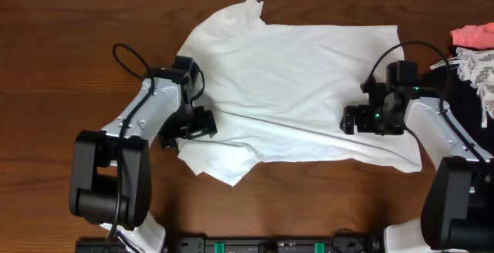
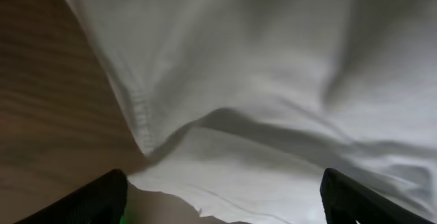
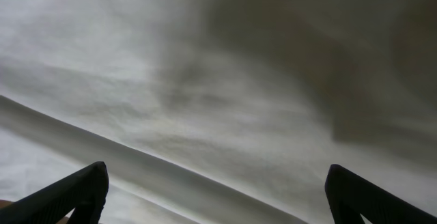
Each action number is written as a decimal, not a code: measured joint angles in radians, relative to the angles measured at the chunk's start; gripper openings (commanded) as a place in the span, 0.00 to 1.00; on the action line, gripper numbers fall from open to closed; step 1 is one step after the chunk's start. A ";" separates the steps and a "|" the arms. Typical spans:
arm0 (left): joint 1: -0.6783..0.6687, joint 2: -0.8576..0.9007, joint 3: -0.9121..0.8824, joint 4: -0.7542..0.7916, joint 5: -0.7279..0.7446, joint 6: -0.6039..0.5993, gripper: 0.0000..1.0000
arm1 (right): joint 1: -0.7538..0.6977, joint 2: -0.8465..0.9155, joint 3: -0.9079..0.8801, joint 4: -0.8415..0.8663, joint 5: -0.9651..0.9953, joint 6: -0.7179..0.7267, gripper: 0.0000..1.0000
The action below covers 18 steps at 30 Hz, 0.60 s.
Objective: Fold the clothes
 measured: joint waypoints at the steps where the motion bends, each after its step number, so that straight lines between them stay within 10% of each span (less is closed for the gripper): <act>1: 0.000 0.000 -0.009 0.002 0.000 0.000 0.91 | 0.000 0.000 0.000 0.000 0.000 0.000 0.99; 18: 0.000 0.000 -0.088 0.035 0.000 0.000 0.91 | 0.000 0.000 0.000 0.000 0.003 0.000 0.99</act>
